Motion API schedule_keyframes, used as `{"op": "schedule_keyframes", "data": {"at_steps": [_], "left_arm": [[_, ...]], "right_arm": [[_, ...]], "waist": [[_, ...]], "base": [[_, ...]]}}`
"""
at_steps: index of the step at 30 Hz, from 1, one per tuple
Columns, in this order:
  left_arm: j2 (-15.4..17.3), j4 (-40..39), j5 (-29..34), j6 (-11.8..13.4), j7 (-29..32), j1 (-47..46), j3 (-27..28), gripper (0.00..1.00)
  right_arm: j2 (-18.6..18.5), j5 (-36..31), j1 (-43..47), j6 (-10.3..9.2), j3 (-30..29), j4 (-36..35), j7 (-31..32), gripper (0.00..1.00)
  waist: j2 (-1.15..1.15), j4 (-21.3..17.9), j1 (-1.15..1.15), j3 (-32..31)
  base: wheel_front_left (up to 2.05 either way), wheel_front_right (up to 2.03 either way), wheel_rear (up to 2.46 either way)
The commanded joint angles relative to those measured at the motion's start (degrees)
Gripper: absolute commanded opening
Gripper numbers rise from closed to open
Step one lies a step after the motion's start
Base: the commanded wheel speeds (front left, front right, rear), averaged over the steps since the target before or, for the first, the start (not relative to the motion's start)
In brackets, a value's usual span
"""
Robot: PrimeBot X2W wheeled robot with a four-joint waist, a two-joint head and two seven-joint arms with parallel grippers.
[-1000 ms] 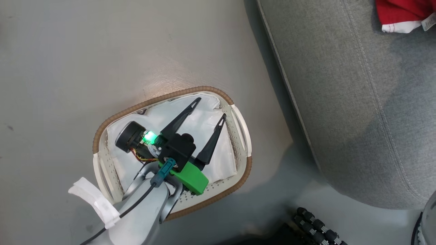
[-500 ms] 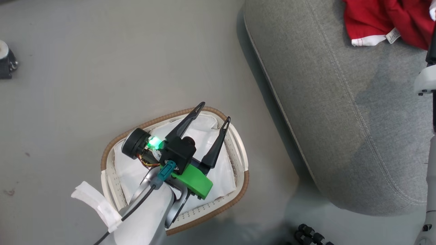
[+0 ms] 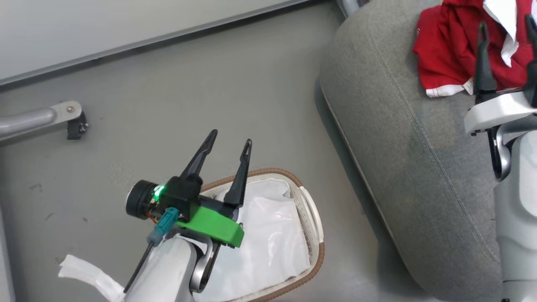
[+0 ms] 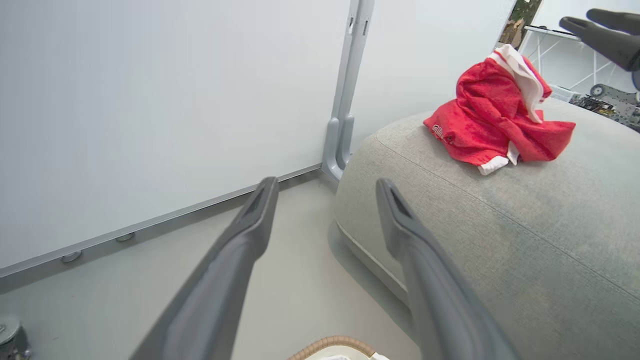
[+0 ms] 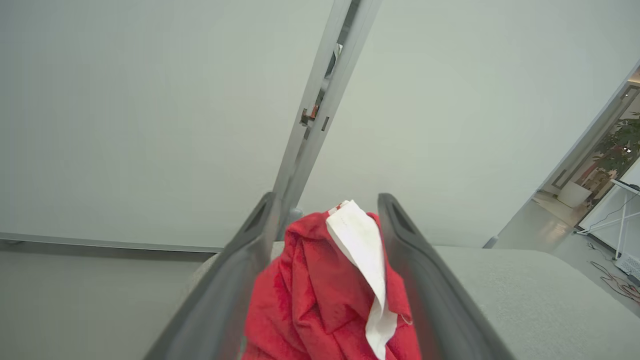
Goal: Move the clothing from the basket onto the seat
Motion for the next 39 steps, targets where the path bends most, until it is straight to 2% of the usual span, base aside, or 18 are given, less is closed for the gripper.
{"op": "schedule_keyframes", "data": {"at_steps": [1,9,11,16,20,29,39], "left_arm": [[-0.3,-0.5,-0.2,0.4,-0.2,1.7,1.3,1.00],[-0.8,-3.1,0.5,1.8,-0.1,7.8,11.2,1.00],[-0.9,-3.4,0.6,1.9,-0.1,9.2,13.4,1.00],[-1.1,-2.9,0.0,1.3,-0.1,13.2,17.8,1.00],[-1.2,-2.3,-1.0,1.0,-0.1,16.7,20.2,1.00],[-1.2,-1.7,-3.3,1.6,-0.1,22.9,21.0,1.00],[-1.2,-1.3,-3.6,2.5,-0.1,24.0,20.0,1.00]], "right_arm": [[0.5,0.8,1.5,-0.08,0.5,-0.5,0.0,1.00],[4.5,4.5,6.9,-0.08,2.8,-1.7,0.0,1.00],[4.8,5.5,8.8,-0.08,3.7,-1.5,0.0,1.00],[4.8,13.1,14.6,-0.08,8.5,-0.3,0.0,1.00],[4.9,17.0,19.5,-0.08,9.9,-0.2,0.0,1.00],[4.9,18.6,27.3,-0.08,14.2,-0.7,0.0,1.00],[4.9,18.7,29.9,-0.08,16.1,-0.8,0.0,1.00]], "waist": [[0.00,4.7,0.00,-4.9],[0.00,7.5,0.00,-8.9],[0.00,8.0,0.00,-9.8],[0.00,8.8,0.00,-12.1],[0.00,9.1,0.00,-14.0],[0.00,8.9,0.00,-17.3],[0.00,9.3,0.00,-18.6]], "base": [[0.00,0.00,0.00],[0.00,0.00,0.00],[0.00,0.00,0.00],[0.00,0.00,0.00],[0.00,0.00,0.00],[0.00,0.00,0.00],[0.00,0.00,0.00]]}}
